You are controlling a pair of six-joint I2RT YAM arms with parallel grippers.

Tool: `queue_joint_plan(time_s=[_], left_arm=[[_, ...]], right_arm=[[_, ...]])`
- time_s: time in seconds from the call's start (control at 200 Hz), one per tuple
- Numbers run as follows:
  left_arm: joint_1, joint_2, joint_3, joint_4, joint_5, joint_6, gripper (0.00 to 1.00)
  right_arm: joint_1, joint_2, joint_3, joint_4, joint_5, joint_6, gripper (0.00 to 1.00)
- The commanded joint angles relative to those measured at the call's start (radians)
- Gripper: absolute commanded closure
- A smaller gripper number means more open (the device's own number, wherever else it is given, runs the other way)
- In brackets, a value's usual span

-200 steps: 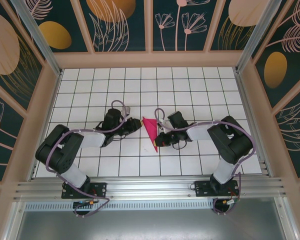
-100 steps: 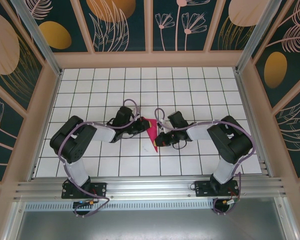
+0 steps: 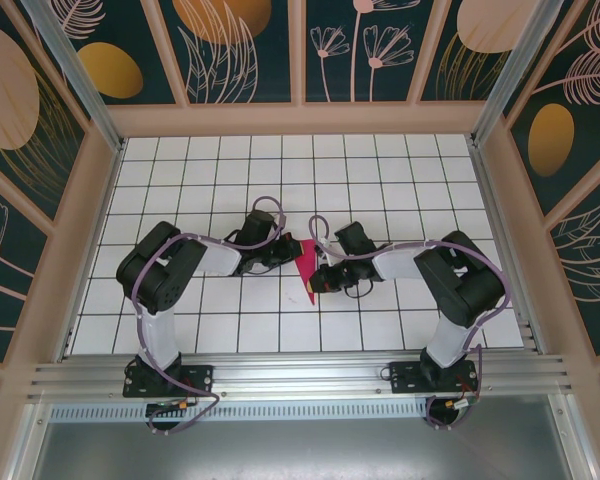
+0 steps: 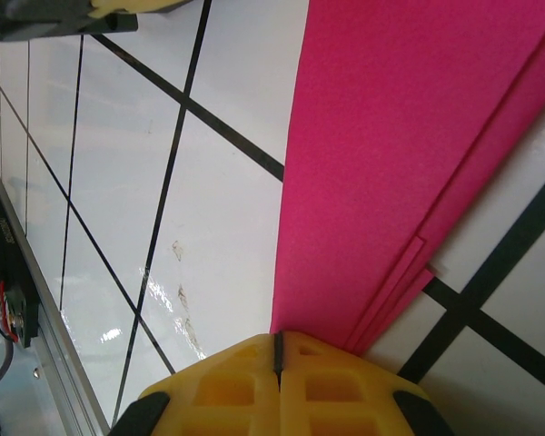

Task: Fold a paper plane with a square sheet of paper (pick it up from the middle)
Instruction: Fold the wing for the fifth time at the center of the table.

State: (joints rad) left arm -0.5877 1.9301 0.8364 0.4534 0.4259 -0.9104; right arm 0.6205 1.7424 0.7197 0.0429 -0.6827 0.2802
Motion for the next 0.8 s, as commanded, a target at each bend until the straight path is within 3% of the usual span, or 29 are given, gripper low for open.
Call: queue_joint_plan(time_s=[0.0,0.455,0.796], left_arm=[[0.03,0.041,0.019,-0.065,-0.099,0.017,1.0],[0.104,0.086,0.093,-0.077,-0.069,0.085,1.0],[0.131,0.102,0.198,-0.238,-0.168,0.118,1.0]], right_arm=[[-0.003,0.053,-0.031,-0.173,0.117,-0.006,1.0],[-0.004,0.068,-0.036,-0.192,0.118,-0.031,1.0],[-0.006,0.063,-0.043,-0.182,0.116,-0.024,1.0]])
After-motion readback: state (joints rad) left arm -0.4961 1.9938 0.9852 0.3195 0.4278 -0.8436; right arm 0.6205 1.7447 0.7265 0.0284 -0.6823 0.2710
